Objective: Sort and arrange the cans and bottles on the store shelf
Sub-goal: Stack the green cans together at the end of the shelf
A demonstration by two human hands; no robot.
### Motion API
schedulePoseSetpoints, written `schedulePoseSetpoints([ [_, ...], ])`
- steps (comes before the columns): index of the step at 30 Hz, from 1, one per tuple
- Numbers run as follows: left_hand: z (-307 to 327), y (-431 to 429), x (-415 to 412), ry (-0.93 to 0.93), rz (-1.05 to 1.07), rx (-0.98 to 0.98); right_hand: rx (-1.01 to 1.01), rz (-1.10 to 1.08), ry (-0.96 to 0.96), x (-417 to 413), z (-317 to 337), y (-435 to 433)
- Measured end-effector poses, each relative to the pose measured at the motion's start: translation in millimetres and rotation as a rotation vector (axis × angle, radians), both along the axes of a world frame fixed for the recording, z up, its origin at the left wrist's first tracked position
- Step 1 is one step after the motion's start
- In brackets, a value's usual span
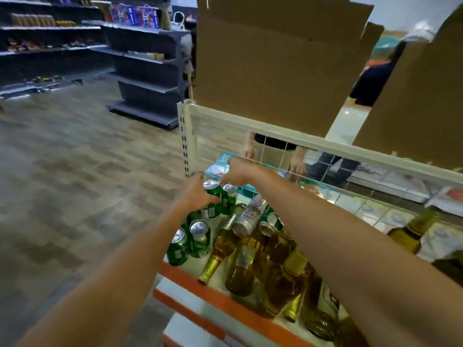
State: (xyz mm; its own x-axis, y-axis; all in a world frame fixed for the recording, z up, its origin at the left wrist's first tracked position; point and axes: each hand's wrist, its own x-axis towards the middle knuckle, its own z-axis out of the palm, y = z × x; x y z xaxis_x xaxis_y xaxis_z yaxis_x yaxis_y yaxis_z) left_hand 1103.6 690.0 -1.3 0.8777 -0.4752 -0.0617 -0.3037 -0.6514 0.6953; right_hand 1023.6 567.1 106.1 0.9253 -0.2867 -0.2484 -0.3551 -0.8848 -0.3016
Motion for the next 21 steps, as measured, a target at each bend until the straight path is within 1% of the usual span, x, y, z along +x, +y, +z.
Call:
schedulePoseSetpoints([
  [3,-16.8,-9.0,17.8,-0.065,-0.075,0.214,-0.004,-0.047,0.07,14.4,-17.8,-11.2],
  [8,-43.9,-19.5,37.8,-0.283,-0.167,0.505,0.008,-0.117,0.179,26.4,-41.6,-19.3],
  [10,-52.3,-21.5,44.4,-0.391,-0.21,0.634,0.016,-0.145,0.182,28.7,-48.3,-21.3],
  [11,-57.3,-22.2,49.5,-0.429,-0.219,0.662,0.026,-0.161,0.175,28.8,-50.2,-21.1],
  [15,-72.3,-20.4,61.8,-0.52,-0.226,0.679,0.026,-0.188,0.18,25.2,-54.0,-17.2],
  [17,-73.8,-20.9,61.2,-0.531,-0.243,0.696,0.03,-0.209,0.196,22.0,-54.5,-15.8],
  [19,-69.1,-25.7,59.2,-0.473,-0.234,0.648,0.033,-0.234,0.193,17.3,-52.4,-16.4],
  [21,-55.0,-33.0,58.4,-0.416,-0.234,0.536,0.01,-0.252,0.175,12.4,-45.7,-17.4],
])
